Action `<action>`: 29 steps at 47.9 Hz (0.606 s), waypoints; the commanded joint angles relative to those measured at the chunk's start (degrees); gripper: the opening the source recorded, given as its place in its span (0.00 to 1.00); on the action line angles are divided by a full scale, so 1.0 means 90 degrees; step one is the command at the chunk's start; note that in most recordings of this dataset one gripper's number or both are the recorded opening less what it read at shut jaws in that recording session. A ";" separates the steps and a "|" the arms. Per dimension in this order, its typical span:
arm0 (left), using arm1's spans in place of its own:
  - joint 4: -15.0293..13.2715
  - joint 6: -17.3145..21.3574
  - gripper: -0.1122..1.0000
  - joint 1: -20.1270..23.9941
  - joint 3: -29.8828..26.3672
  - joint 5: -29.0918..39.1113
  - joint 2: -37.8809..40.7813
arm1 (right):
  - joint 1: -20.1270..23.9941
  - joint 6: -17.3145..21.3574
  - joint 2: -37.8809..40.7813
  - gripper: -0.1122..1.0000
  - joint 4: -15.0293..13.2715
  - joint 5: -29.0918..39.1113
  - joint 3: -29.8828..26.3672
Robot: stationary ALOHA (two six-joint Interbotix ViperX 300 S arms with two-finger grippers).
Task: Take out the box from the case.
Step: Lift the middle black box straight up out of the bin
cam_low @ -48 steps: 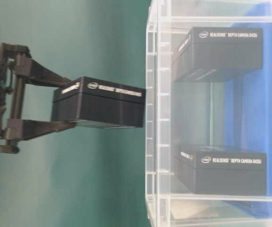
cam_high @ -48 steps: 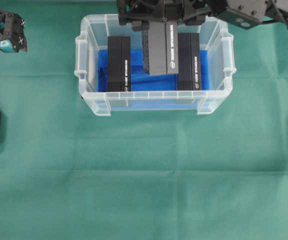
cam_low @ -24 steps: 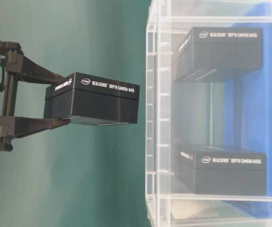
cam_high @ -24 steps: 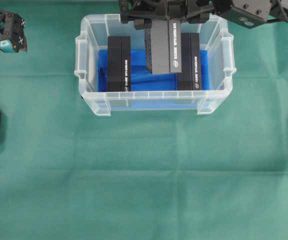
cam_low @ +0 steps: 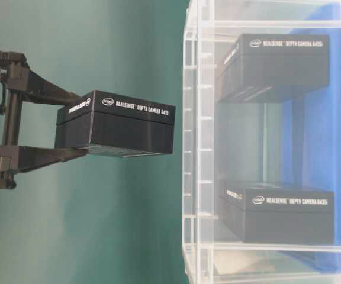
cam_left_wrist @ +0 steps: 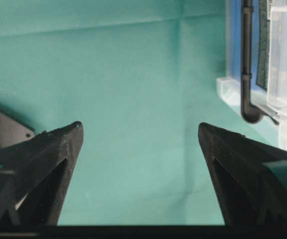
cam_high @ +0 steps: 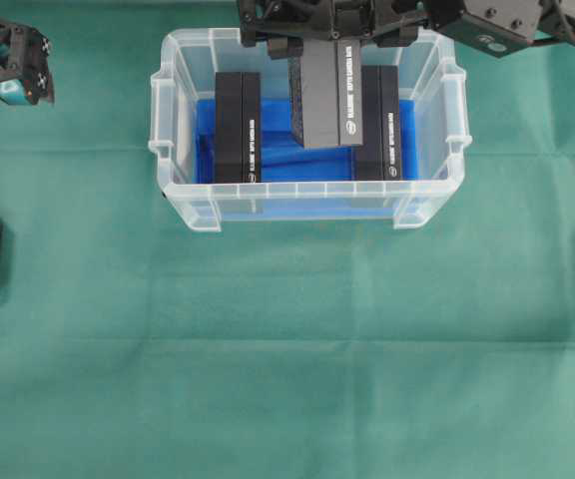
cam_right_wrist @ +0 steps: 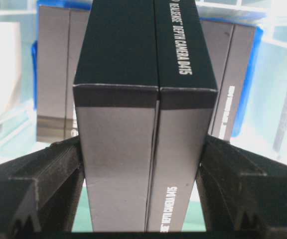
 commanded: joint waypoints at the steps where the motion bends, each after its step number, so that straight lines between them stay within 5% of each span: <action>1: 0.0010 0.0000 0.97 0.0010 -0.0068 -0.0020 -0.0049 | 0.0010 -0.0020 -0.0381 0.71 -0.0029 -0.0029 -0.0195; 29: 0.0010 0.0000 0.97 0.0020 -0.0068 -0.0020 -0.0049 | 0.0146 0.0000 -0.0381 0.71 -0.0068 0.0010 -0.0205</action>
